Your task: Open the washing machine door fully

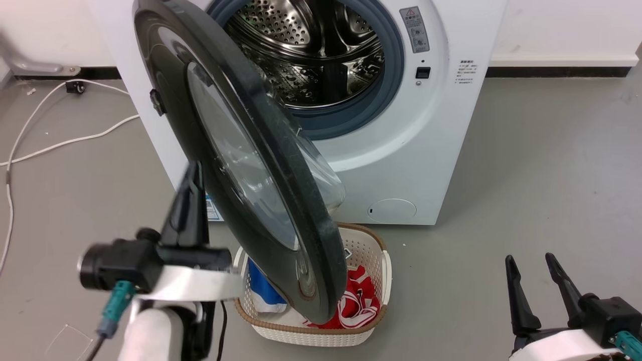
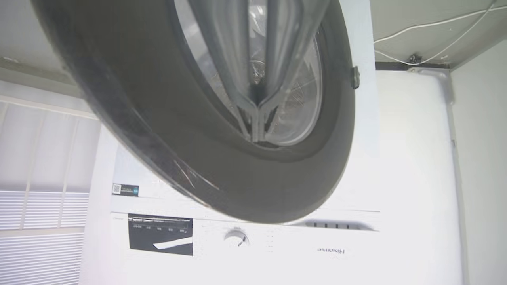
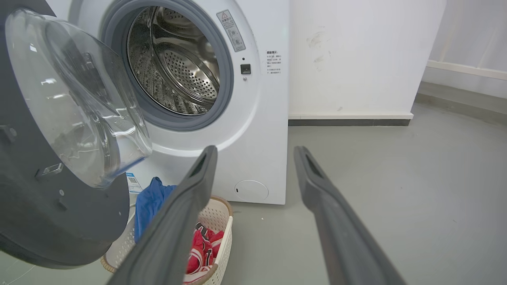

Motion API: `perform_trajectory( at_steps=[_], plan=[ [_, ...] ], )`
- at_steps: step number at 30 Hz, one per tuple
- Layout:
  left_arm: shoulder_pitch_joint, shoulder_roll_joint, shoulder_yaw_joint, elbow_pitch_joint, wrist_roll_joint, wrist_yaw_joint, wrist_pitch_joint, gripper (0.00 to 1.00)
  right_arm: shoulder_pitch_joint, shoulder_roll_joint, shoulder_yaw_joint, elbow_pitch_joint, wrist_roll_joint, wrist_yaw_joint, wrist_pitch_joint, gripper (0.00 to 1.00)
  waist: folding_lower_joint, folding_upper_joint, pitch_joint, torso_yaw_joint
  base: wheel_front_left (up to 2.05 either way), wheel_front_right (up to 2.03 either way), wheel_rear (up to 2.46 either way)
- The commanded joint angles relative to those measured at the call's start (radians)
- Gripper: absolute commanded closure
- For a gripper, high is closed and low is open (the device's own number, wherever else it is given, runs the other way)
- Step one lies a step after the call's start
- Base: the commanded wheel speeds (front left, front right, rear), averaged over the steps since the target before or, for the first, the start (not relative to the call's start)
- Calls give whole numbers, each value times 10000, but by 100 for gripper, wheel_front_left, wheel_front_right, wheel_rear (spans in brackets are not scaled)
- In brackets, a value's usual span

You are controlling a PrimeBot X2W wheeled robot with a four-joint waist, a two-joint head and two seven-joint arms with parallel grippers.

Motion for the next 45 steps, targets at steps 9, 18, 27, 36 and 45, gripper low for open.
perform_trajectory(
  at_steps=[9, 18, 27, 36, 45],
  plan=[
    [-892, -12, -1126, -3161, -113, 415, -22, 100, -83, 68, -56, 28, -71, -2, -52, 0, 0, 0, -63, 142, 0, 0, 0],
    [-425, -8, -3893, -3477, -1080, 148, 1525, 100, -29, 89, -229, 13, -15, -2, -16, 0, 0, 0, -45, 134, 0, 0, 0],
    [599, -12, -5736, -2272, -1851, 160, 3734, 100, -128, 97, -286, 67, 9, -2, 60, 0, 0, 0, 88, 40, 0, 0, 0],
    [523, -9, -6282, -344, -2080, 422, 3583, 100, -267, 99, -189, 159, 101, -2, 74, 0, 0, 0, 182, -155, 0, 0, 0],
    [-206, -14, -5560, 1132, -2251, 1262, 2452, 100, -356, 99, -152, 247, 257, -2, 133, 0, 0, 0, 273, -312, 0, 0, 0]
  ],
)
